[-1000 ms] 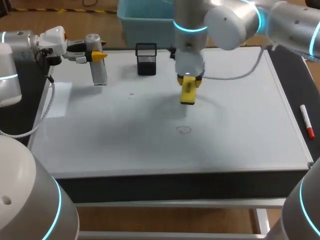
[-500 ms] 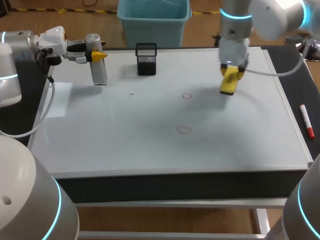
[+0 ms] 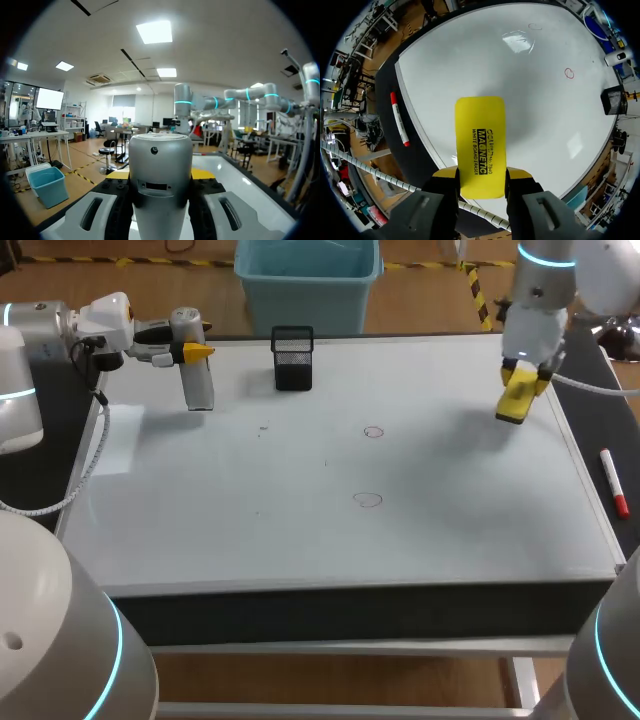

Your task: Pick up the inspection probe, press it on each red-marked spot on the whiteboard one by one, put down the probe, pick up the eraser, and wipe off all the red marks.

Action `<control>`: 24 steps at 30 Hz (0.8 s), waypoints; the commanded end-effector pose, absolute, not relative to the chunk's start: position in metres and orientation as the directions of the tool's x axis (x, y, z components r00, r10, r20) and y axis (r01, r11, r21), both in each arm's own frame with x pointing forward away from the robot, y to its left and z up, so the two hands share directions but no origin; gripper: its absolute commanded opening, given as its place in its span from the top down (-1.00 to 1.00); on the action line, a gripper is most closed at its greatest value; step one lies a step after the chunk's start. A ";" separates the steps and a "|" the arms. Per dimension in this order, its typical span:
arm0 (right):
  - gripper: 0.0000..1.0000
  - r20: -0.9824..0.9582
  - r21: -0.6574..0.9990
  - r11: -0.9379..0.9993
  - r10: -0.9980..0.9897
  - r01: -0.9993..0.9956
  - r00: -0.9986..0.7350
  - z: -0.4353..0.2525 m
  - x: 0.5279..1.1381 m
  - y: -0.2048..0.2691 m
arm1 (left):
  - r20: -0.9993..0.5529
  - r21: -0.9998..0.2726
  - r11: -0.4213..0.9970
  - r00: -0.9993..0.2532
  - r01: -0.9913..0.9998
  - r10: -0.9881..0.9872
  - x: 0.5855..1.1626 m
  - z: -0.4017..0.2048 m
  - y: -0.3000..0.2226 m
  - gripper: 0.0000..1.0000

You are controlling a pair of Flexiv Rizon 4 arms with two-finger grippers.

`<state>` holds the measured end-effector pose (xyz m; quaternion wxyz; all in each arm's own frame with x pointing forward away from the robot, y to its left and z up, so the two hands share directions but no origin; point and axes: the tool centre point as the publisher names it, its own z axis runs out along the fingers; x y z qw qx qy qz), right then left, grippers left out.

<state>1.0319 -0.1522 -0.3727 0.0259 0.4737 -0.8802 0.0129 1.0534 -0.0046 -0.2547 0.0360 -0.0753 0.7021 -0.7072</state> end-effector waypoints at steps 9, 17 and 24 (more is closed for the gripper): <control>1.00 0.039 -0.011 0.570 -0.821 -0.821 -0.570 -0.370 1.023 -0.167 | 0.057 -0.998 -0.009 -0.986 -0.056 -0.159 1.053 -0.253 -0.005 1.00; 1.00 0.039 -0.011 0.570 -0.821 -0.821 -0.570 -0.370 1.023 -0.167 | 0.057 -0.998 -0.009 -0.986 -0.056 -0.159 1.053 -0.253 -0.005 1.00; 1.00 0.039 -0.011 0.570 -0.821 -0.821 -0.570 -0.370 1.023 -0.167 | 0.049 -0.999 -0.008 -0.991 -0.048 -0.127 1.045 -0.249 -0.026 1.00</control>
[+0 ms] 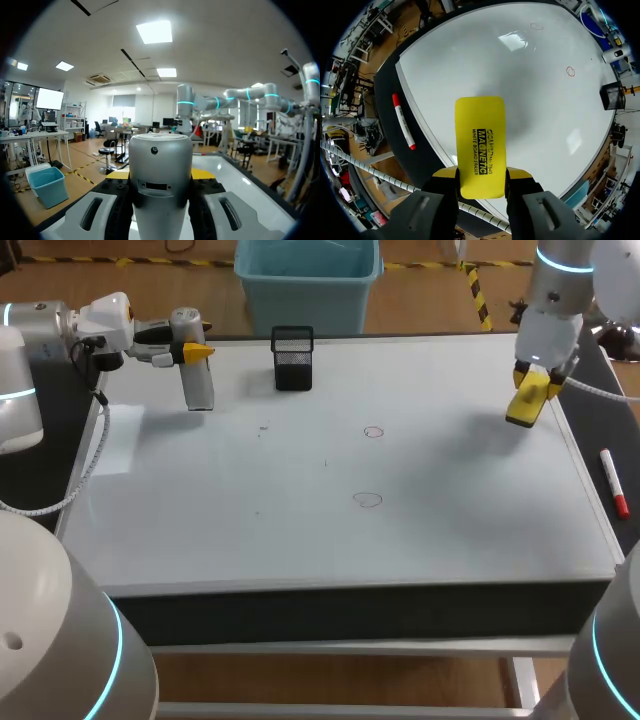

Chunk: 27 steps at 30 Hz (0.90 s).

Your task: Pick up the inspection probe, press it on each red-marked spot on the whiteboard one by one, put down the probe, pick up the eraser, and wipe off all the red marks.

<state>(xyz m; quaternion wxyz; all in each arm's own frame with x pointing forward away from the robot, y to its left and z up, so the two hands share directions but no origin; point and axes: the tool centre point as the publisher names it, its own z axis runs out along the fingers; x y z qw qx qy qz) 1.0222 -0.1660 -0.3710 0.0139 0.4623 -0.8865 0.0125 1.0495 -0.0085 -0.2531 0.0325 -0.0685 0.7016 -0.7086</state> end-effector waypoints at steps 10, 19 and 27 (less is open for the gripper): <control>1.00 0.039 -0.011 0.570 -0.821 -0.821 -0.570 -0.370 1.023 -0.167 | 0.037 -0.999 -0.014 -0.999 -0.037 -0.005 1.004 -0.249 -0.115 1.00; 1.00 0.039 -0.011 0.570 -0.821 -0.821 -0.570 -0.370 1.023 -0.167 | 0.039 -0.998 -0.045 -0.998 -0.041 0.047 0.982 -0.243 -0.196 1.00; 1.00 0.039 -0.011 0.570 -0.821 -0.821 -0.570 -0.370 1.023 -0.167 | 0.031 -0.998 -0.061 -0.998 -0.035 0.052 0.983 -0.245 -0.239 1.00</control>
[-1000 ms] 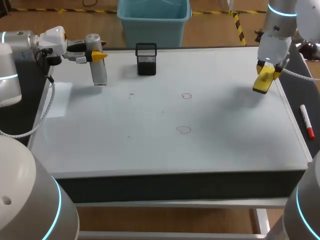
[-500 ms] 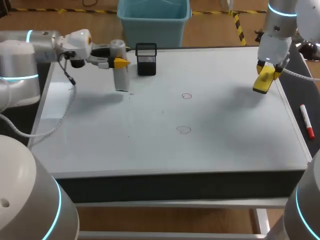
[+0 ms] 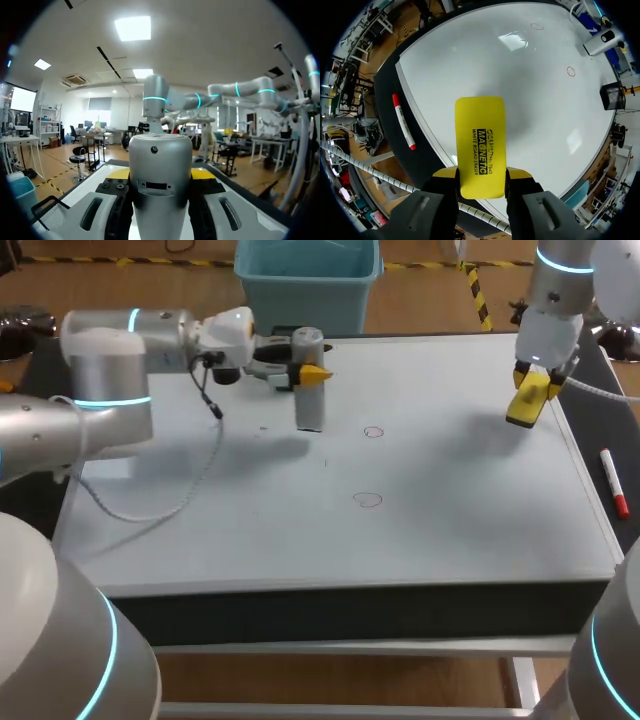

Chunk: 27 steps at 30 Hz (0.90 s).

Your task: Pick up the inspection probe, press it on each red-marked spot on the whiteboard one by one, put down the probe, pick up the eraser, and wipe off all the red marks.

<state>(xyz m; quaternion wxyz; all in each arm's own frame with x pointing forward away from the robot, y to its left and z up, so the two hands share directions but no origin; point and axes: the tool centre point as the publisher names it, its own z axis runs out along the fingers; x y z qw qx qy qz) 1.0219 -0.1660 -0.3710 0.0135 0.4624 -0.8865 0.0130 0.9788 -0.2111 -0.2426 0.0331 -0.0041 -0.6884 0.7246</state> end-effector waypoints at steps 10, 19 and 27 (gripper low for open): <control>1.00 0.039 -0.011 0.570 -0.821 -0.821 -0.570 -0.370 1.023 -0.167 | 0.029 -0.996 -0.086 -0.999 -0.032 0.037 0.993 -0.253 -0.281 1.00; 1.00 0.039 -0.011 0.570 -0.821 -0.821 -0.570 -0.370 1.023 -0.167 | 0.035 -0.995 -0.089 -0.998 -0.040 0.058 0.999 -0.265 -0.305 1.00; 1.00 0.039 -0.011 0.570 -0.821 -0.821 -0.570 -0.370 1.023 -0.167 | 0.030 -0.995 -0.092 -0.997 -0.036 0.065 1.002 -0.275 -0.309 1.00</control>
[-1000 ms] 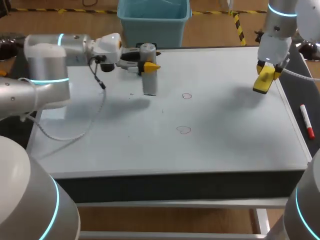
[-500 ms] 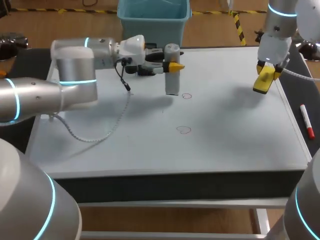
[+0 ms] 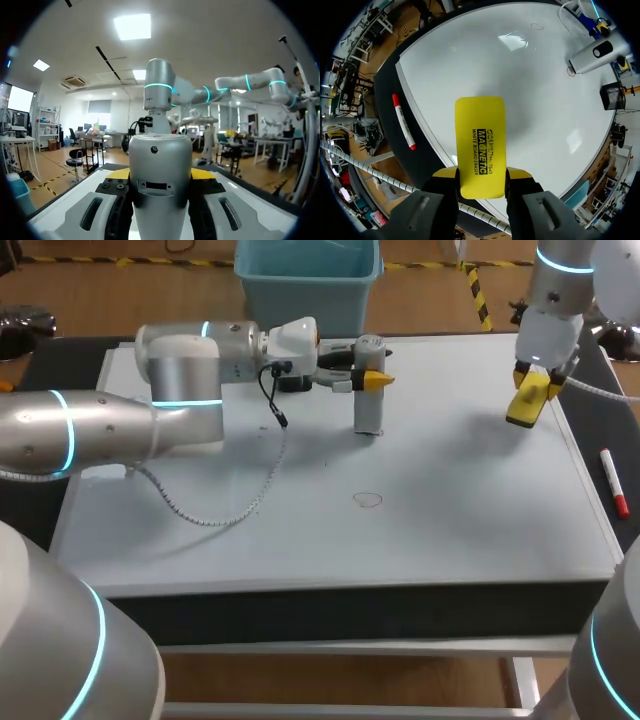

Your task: Pick up the inspection probe, press it on each red-marked spot on the whiteboard one by one, put down the probe, pick up the eraser, and wipe off all the red marks.

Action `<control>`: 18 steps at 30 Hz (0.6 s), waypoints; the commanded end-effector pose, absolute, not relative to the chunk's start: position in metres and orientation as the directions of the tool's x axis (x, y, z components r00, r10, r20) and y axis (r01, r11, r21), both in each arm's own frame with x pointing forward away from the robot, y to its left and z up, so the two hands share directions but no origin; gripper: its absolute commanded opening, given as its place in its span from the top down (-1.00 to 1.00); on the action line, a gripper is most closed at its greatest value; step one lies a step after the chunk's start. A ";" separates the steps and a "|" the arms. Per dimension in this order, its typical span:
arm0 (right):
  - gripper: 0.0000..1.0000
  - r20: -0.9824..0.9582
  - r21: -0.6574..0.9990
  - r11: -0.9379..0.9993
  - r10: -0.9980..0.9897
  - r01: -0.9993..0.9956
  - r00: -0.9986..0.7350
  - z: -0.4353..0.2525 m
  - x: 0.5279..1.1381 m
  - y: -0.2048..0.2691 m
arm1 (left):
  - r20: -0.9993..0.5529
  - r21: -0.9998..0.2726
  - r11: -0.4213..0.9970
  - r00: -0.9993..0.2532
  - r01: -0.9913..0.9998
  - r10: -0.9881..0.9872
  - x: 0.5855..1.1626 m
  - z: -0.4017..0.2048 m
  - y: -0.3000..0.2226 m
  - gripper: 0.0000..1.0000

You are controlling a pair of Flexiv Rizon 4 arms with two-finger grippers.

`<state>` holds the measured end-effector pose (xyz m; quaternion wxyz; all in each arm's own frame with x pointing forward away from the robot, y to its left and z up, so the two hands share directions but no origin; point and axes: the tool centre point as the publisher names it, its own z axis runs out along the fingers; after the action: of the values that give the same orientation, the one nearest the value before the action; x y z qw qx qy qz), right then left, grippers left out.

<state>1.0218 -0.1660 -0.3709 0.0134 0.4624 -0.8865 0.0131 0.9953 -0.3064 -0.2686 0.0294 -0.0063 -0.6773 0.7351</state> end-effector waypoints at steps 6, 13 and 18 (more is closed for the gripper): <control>1.00 0.039 -0.011 0.570 -0.821 -0.821 -0.570 -0.370 1.023 -0.167 | 0.030 -0.995 -0.093 -0.997 -0.036 0.066 1.002 -0.276 -0.309 1.00; 1.00 0.039 -0.011 0.570 -0.821 -0.821 -0.570 -0.370 1.023 -0.167 | 0.033 -0.996 -0.081 -0.997 -0.039 0.074 1.001 -0.279 -0.310 1.00; 1.00 0.039 -0.011 0.570 -0.821 -0.821 -0.570 -0.370 1.023 -0.167 | 0.041 -0.997 -0.069 -0.996 -0.046 0.076 1.000 -0.283 -0.311 1.00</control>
<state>1.0219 -0.1660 -0.3710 0.0132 0.4624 -0.8865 0.0131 0.9985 -0.3106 -0.2805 0.0396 -0.0101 -0.6813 0.7309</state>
